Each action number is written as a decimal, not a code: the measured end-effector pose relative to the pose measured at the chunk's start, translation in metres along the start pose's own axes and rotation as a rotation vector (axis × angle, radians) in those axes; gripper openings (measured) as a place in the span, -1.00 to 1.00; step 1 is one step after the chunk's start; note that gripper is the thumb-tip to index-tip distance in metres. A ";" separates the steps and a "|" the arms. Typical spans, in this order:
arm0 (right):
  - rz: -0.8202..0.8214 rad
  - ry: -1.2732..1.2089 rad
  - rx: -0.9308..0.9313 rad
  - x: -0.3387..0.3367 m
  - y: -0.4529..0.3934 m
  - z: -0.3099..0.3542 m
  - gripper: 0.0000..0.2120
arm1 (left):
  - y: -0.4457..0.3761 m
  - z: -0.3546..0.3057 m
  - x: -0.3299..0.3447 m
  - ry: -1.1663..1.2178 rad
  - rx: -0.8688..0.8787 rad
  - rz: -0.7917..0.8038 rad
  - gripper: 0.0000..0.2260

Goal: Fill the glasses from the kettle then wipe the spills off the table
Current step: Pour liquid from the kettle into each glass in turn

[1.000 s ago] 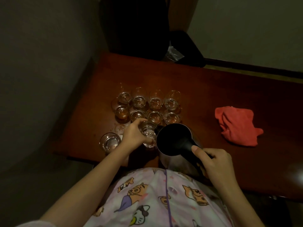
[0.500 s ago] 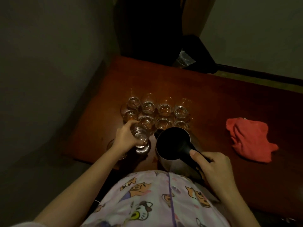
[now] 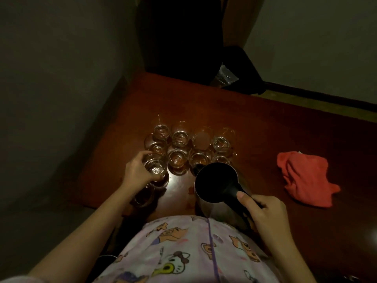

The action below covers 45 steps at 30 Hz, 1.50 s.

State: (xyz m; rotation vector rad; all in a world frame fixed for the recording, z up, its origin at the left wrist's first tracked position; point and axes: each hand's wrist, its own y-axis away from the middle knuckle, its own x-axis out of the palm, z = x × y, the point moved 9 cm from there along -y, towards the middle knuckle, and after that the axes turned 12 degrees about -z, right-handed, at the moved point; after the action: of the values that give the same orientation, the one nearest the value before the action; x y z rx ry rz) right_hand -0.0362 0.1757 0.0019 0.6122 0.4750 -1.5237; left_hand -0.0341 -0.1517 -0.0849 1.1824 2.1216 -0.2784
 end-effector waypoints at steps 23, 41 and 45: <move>0.033 0.110 -0.026 0.005 -0.005 0.011 -0.48 | -0.036 0.012 0.008 0.072 -0.147 -0.033 -0.30; 0.005 0.065 0.002 0.001 -0.014 0.002 -0.48 | -0.056 0.001 0.015 0.122 -0.149 -0.062 -0.27; 0.010 0.058 0.007 0.001 -0.014 -0.001 -0.46 | -0.051 0.004 0.005 0.176 -0.181 -0.140 -0.27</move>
State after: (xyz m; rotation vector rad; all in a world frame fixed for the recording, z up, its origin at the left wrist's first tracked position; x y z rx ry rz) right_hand -0.0501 0.1762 -0.0004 0.6644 0.5100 -1.5018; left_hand -0.0757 -0.1791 -0.0979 0.9862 2.3328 -0.0438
